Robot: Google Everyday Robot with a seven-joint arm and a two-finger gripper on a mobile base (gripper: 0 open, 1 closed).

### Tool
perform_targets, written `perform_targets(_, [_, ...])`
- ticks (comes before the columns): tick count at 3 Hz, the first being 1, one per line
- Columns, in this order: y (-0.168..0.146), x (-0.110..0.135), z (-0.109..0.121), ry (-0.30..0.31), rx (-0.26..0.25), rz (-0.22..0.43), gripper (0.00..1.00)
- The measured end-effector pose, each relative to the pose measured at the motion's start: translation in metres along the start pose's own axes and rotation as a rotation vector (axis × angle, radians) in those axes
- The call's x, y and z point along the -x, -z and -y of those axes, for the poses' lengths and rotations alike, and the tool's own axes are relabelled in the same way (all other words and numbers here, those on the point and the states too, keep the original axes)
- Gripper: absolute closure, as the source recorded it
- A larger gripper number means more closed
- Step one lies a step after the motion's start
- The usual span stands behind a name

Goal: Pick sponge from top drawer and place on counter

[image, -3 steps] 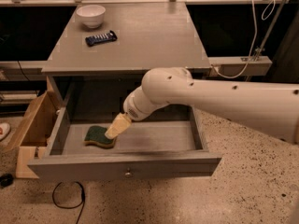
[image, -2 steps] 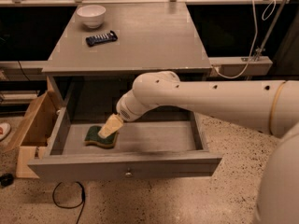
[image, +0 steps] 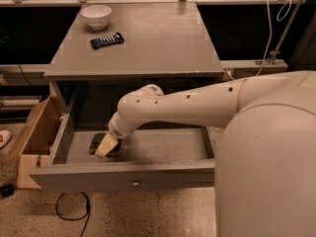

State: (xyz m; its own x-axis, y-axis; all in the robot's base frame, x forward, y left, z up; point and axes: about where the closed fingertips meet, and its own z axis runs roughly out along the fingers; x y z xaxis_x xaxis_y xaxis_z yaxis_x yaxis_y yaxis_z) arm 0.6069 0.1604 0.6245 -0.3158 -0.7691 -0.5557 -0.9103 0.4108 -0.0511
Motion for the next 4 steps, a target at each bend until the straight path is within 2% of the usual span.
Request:
perform_targets(1, [-0.018, -0.004, -0.008, 0.020, 0.009, -0.033, 0.00])
perform_targets(2, [-0.024, -0.008, -0.012, 0.024, 0.017, -0.040, 0.18])
perform_targets(3, [-0.018, -0.017, -0.008, 0.017, 0.021, -0.014, 0.50])
perform_targets(4, [-0.012, -0.019, -0.009, -0.035, 0.089, 0.087, 0.73])
